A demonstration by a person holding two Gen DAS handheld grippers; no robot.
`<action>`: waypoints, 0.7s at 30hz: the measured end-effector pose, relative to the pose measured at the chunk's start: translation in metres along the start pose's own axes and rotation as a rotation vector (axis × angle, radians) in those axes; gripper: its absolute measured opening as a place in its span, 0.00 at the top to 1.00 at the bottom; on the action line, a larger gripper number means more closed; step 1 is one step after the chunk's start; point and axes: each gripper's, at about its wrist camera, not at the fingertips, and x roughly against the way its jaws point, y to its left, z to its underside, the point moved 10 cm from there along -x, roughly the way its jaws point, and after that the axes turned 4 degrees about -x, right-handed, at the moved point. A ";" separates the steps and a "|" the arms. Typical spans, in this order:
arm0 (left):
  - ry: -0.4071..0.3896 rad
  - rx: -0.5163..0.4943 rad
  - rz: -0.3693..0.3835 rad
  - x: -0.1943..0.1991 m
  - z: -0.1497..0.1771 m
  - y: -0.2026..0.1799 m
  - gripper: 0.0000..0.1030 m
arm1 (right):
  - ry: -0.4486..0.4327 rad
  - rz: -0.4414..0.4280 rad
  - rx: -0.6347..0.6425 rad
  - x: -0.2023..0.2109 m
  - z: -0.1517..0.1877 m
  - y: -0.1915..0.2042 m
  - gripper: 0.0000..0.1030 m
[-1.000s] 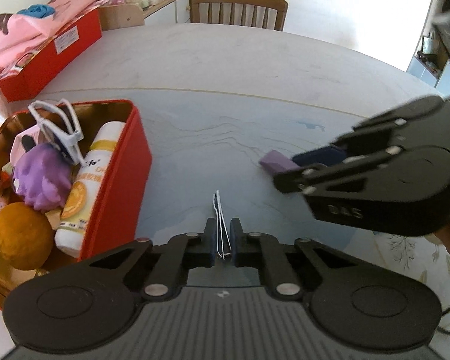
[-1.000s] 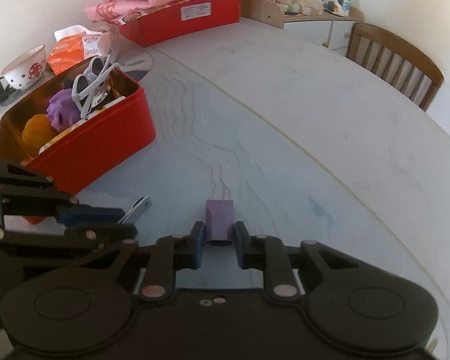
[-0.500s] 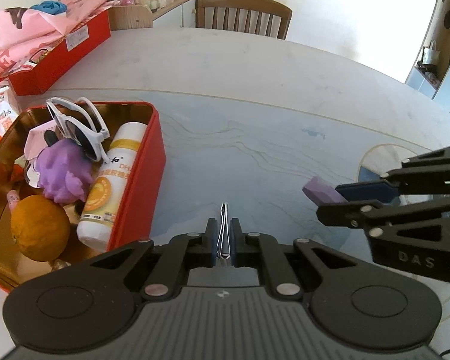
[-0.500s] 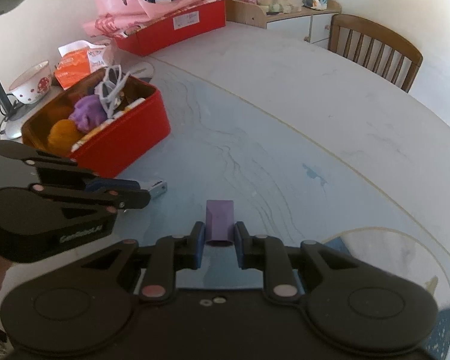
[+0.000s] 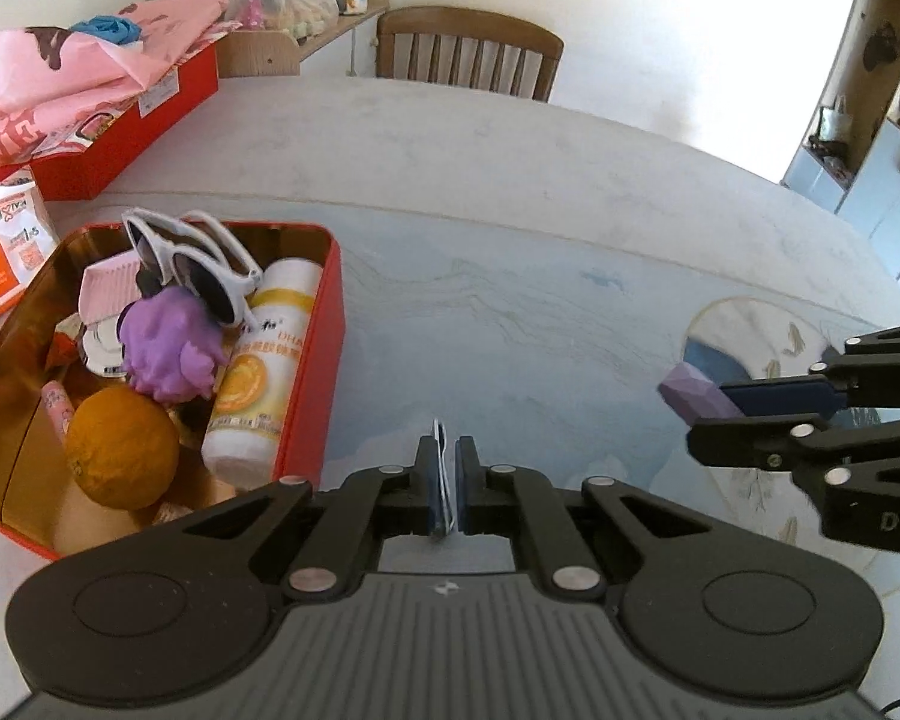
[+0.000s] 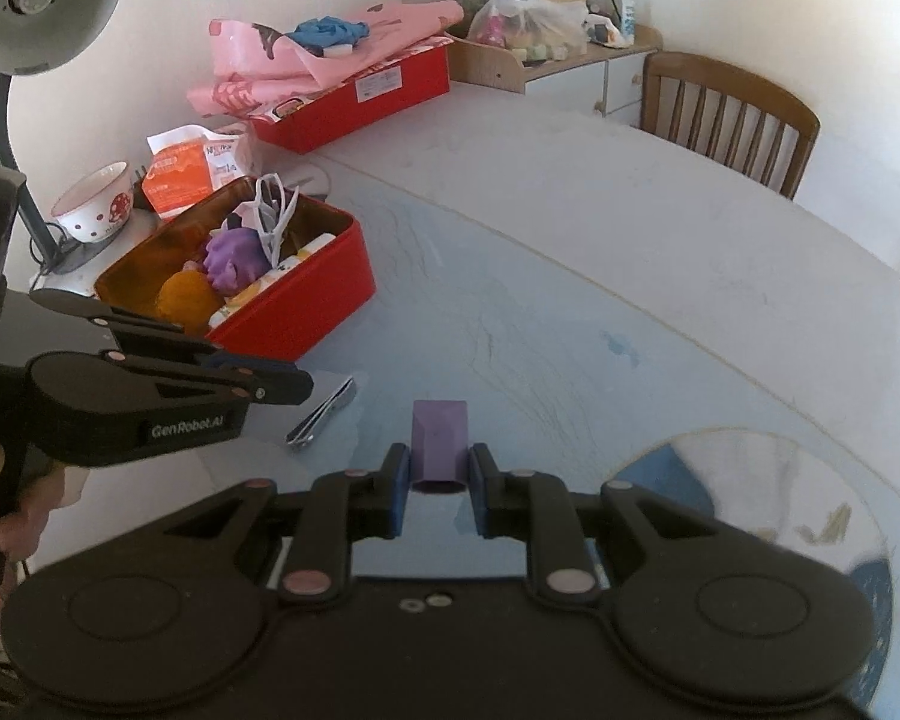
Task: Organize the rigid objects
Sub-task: 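Carry the nail clipper and purple eraser over the tin box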
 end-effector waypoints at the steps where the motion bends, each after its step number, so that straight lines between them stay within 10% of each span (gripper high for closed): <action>1: 0.000 0.001 0.021 0.002 0.003 -0.001 0.95 | 0.001 -0.005 -0.011 0.001 0.003 0.000 0.81; 10: 0.021 -0.054 0.036 -0.006 0.021 -0.009 0.64 | 0.031 -0.013 -0.086 0.000 0.027 0.002 0.81; 21: 0.030 -0.133 -0.052 -0.029 0.030 -0.017 0.64 | 0.054 -0.007 -0.094 -0.004 0.036 0.005 0.81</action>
